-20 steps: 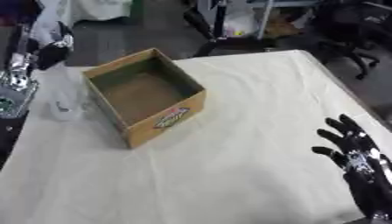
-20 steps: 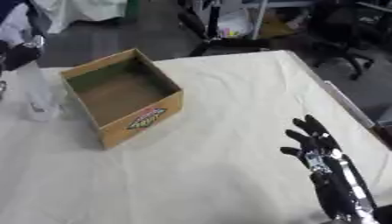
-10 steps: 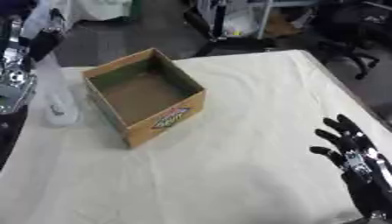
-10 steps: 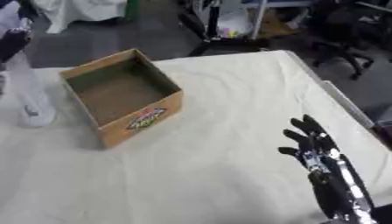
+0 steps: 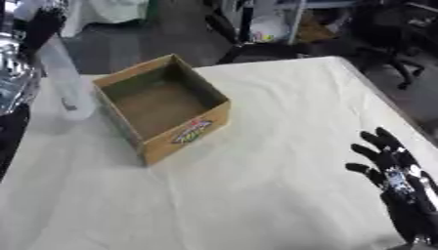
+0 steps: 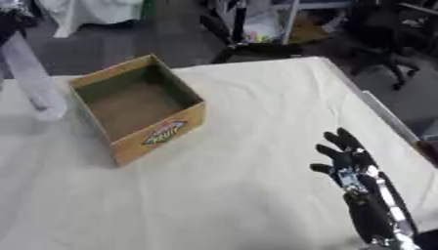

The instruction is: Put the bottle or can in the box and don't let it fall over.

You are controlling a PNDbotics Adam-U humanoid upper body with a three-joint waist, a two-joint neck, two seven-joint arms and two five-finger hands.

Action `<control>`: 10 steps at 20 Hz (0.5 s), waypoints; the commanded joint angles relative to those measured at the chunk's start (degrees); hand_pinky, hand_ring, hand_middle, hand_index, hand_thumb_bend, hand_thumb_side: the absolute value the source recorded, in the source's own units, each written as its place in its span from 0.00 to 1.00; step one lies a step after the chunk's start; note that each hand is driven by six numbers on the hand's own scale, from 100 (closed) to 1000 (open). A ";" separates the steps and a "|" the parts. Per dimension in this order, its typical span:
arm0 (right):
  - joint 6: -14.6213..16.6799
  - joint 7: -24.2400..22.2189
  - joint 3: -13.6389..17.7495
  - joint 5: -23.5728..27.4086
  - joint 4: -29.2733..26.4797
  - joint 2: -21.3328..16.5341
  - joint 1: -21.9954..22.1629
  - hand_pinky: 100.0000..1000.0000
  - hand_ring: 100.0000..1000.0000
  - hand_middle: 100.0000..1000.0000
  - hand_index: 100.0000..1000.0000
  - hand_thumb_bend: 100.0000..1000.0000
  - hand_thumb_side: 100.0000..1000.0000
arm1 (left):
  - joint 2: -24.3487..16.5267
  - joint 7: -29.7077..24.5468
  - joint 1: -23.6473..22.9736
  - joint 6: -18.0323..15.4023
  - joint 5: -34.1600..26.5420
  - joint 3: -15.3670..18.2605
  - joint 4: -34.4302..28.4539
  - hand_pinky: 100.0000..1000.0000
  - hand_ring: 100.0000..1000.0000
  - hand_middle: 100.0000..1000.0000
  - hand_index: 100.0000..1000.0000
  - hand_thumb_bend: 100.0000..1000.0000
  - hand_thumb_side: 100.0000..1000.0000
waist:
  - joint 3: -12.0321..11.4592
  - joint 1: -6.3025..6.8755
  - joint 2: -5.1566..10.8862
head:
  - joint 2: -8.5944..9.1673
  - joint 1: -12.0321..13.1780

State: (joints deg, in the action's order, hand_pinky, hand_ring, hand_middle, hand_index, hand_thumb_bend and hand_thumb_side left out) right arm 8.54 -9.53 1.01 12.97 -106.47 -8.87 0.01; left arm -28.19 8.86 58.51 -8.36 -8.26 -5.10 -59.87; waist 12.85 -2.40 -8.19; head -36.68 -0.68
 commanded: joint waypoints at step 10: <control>0.00 -0.71 -0.47 0.50 -0.41 -0.78 -0.32 0.71 0.89 0.92 1.00 0.00 0.49 | 4.23 -8.83 3.41 2.61 -7.37 -6.55 -7.72 0.13 0.65 0.42 0.48 0.00 0.31 | 1.33 -0.20 1.28 | 0.08 0.87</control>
State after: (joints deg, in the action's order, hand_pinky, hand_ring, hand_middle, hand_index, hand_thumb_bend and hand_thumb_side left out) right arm 8.43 -9.99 0.57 13.19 -106.45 -8.86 0.01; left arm -23.90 0.94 60.35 -5.91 -15.11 -11.30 -66.45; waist 14.13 -2.57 -8.08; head -36.69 -0.04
